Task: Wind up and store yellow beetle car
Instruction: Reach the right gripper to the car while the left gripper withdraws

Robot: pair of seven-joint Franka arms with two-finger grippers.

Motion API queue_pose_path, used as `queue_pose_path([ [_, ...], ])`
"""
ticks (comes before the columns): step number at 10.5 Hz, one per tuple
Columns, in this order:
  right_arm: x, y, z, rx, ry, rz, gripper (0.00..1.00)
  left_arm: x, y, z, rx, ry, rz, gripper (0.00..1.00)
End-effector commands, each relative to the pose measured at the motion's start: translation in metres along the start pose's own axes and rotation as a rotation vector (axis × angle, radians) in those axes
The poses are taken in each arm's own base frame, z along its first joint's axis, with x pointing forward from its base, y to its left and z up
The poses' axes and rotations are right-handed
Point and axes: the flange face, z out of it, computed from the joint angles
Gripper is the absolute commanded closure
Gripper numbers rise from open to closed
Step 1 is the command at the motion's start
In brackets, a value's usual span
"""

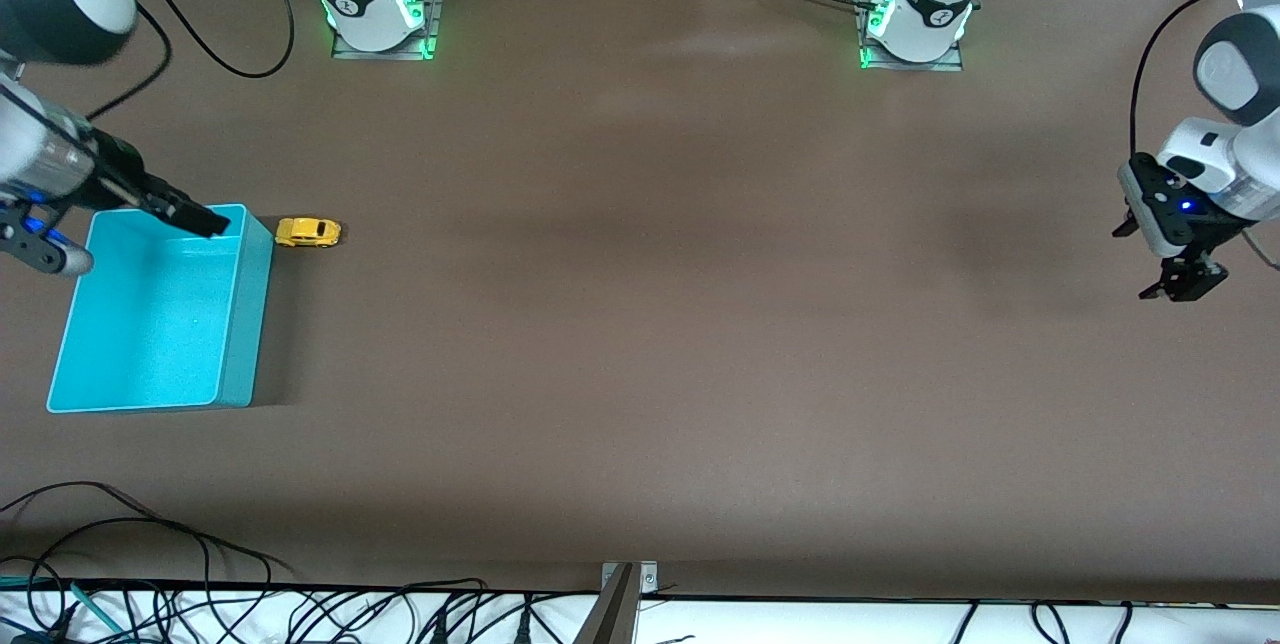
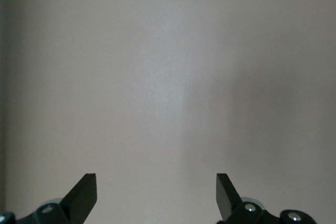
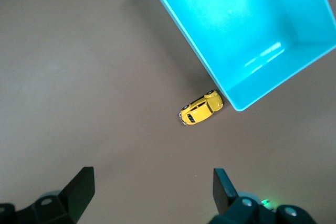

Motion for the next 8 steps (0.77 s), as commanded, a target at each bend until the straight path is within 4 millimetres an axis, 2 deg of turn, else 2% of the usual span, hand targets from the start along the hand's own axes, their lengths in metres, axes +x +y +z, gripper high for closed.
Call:
queue_pose_path([
  [1,0.002,0.016,0.068,-0.007,-0.002,0.254,0.0,0.014,0.007,-0.044,-0.043,0.026,-0.207,0.0],
  [4,0.004,0.039,0.146,-0.008,-0.006,0.599,0.0,0.05,0.014,-0.101,-0.128,-0.003,-0.469,0.0],
  [6,-0.017,0.054,0.204,0.001,0.0,0.706,0.0,0.063,0.018,-0.141,-0.177,-0.036,-0.628,0.0],
  [8,-0.036,0.067,0.252,0.04,0.024,0.765,0.0,0.103,0.027,-0.174,-0.169,-0.131,-0.734,0.0],
])
